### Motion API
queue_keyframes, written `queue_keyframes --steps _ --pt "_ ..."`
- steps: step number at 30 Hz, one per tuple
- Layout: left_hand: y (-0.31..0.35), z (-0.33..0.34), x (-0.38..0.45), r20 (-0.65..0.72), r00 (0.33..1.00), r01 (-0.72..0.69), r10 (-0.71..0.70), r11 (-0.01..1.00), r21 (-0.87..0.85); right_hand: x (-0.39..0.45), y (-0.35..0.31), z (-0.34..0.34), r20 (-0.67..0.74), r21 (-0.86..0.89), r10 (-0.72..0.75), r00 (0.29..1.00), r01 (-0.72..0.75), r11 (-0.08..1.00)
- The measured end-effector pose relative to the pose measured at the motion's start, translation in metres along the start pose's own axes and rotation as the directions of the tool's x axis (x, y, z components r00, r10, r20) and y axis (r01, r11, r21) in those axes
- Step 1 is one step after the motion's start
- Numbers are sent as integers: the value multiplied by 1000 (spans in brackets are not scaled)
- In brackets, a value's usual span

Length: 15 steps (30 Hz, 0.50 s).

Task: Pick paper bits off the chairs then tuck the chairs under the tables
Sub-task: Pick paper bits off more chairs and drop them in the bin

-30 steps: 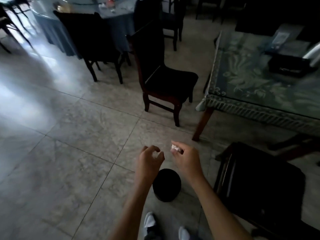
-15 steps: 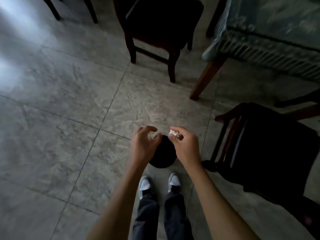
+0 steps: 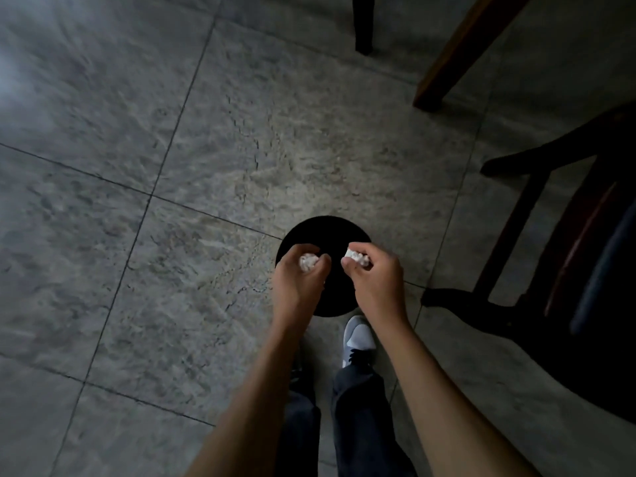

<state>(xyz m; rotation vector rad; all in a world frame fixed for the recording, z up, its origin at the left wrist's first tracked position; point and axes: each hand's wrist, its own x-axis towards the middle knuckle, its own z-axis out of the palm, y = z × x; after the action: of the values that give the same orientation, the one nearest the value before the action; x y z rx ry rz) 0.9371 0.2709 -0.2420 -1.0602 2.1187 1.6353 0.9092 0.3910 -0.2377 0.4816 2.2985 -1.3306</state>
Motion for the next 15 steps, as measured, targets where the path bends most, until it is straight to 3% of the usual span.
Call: queue_keyframes --steps 6,15 --pt "-65 27 46 -8 992 125 -126 988 -96 39 73 47 26 138 168 985 -170 976" --pt "-119 61 85 -49 974 207 -222 954 -216 80 126 90 11 149 269 963 -268 952"
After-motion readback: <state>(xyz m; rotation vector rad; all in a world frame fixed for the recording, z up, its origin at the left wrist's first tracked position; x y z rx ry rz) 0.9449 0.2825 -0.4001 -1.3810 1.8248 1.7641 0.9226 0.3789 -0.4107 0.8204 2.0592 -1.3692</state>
